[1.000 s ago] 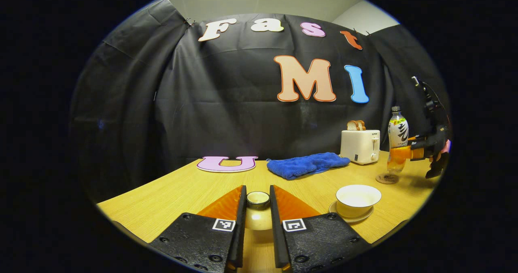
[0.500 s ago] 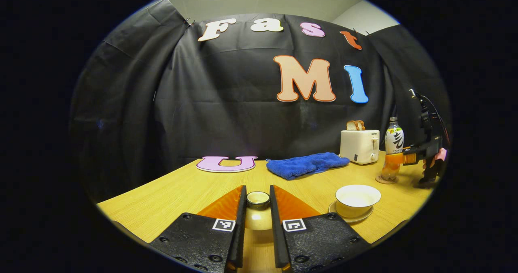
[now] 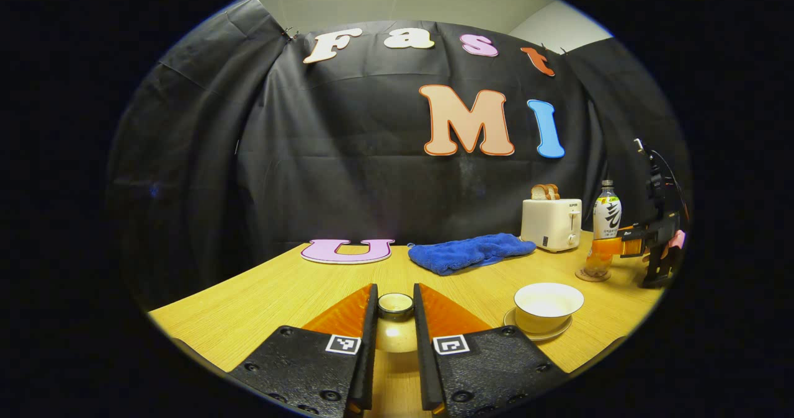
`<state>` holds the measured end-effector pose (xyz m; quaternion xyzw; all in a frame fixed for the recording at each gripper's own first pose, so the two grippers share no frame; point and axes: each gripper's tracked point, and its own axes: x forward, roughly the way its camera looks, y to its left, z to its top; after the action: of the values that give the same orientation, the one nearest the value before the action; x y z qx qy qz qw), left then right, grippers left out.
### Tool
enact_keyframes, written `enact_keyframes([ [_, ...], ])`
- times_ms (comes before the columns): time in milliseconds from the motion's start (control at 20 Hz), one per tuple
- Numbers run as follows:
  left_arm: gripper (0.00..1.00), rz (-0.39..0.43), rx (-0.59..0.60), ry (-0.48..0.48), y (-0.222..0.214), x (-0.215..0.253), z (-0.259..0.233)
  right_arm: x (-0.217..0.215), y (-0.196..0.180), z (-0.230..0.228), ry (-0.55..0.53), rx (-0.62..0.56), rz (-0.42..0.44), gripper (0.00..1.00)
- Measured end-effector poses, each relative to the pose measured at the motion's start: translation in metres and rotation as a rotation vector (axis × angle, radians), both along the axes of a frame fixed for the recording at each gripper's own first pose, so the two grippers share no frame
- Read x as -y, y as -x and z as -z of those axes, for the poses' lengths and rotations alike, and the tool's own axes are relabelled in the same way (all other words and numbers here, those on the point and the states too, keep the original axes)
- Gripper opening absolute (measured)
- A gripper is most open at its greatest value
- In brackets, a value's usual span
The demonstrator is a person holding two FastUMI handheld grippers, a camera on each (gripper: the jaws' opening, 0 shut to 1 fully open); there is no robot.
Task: Open the teacup lid with one hand, grasp the water bottle and pour water into the teacup with the other hand; after pouring, place the water bottle on the coaster and then close the teacup lid.
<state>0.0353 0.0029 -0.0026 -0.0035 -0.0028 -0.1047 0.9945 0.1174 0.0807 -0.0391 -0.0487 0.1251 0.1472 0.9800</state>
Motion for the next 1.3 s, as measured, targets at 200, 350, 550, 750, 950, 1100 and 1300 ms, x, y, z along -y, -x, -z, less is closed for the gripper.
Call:
enact_keyframes([
  [200,0.28,0.001,0.0,0.0,-0.001,0.001,0.001,0.002,0.004,0.004,-0.014,-0.003,-0.002,0.99],
  [350,0.28,0.002,-0.001,0.0,0.0,0.001,0.001,0.005,0.011,0.003,-0.033,-0.003,-0.006,0.89],
  [550,0.28,0.003,-0.001,0.0,0.0,0.001,0.0,0.011,0.023,-0.003,-0.074,0.022,0.005,0.94],
  [750,0.28,0.013,-0.001,0.001,0.0,0.004,0.001,0.01,0.04,-0.007,-0.08,0.048,-0.015,0.94],
  [950,0.28,0.025,-0.003,-0.001,0.0,0.008,0.002,0.018,0.052,-0.017,-0.102,0.095,0.011,0.89],
  [1100,0.28,0.05,0.0,0.004,0.001,0.016,0.0,0.022,0.063,-0.031,-0.129,0.17,0.026,0.89],
  [1300,0.28,0.112,0.003,0.006,0.006,0.04,0.0,0.028,0.074,-0.035,-0.143,0.215,0.036,0.89],
])
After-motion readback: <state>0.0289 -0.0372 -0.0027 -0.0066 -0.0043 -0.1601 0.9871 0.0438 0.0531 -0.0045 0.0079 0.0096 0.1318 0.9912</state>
